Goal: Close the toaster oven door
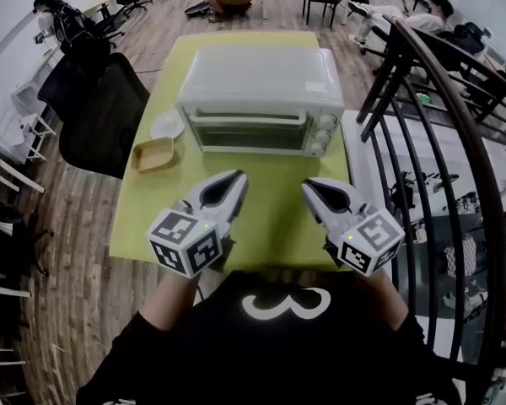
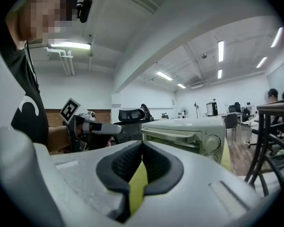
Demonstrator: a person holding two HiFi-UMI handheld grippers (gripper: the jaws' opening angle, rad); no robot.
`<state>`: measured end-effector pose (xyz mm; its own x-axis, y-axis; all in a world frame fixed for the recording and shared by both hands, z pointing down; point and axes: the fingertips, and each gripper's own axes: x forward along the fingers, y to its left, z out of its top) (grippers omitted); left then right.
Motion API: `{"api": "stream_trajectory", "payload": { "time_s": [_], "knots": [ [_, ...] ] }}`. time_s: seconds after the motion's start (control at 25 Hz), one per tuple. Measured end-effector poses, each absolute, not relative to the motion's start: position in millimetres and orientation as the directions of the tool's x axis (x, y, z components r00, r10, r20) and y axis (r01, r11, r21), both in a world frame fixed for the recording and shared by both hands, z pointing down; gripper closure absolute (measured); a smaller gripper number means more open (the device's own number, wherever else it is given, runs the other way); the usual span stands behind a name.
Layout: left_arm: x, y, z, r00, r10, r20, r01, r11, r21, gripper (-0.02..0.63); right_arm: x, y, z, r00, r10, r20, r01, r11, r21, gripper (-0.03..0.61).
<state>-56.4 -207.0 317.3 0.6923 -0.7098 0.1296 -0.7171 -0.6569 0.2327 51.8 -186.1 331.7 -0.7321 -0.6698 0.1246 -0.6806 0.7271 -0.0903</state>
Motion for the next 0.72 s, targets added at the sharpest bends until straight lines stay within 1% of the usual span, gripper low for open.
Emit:
{"api": "stream_trajectory", "payload": {
  "time_s": [0.12,0.24,0.4,0.52,0.72],
  "knots": [
    [-38,-180,315,0.723,-0.682,0.109,-0.688,-0.696,0.207,0.598,58,-168,339,-0.752,-0.647,0.129,-0.659,0.743,-0.114,0.575],
    [-30,-164,321,0.715,-0.687,0.129,-0.698,-0.693,0.182,0.603,62,-154,346,-0.767,-0.628,0.133,-0.642,0.750,-0.159,0.577],
    [-18,-151,324,0.729,-0.670,0.141,-0.683,-0.704,0.194,0.603,63,-142,352,-0.789,-0.603,0.120,-0.613,0.759,-0.218,0.577],
    [-15,-145,327,0.731,-0.664,0.157,-0.682,-0.707,0.187,0.603,61,-134,351,-0.805,-0.586,0.092,-0.590,0.772,-0.236,0.577],
    [-14,-137,328,0.742,-0.654,0.148,-0.670,-0.715,0.198,0.603,62,-125,342,-0.818,-0.573,0.056,-0.568,0.787,-0.240,0.577]
  ]
}}
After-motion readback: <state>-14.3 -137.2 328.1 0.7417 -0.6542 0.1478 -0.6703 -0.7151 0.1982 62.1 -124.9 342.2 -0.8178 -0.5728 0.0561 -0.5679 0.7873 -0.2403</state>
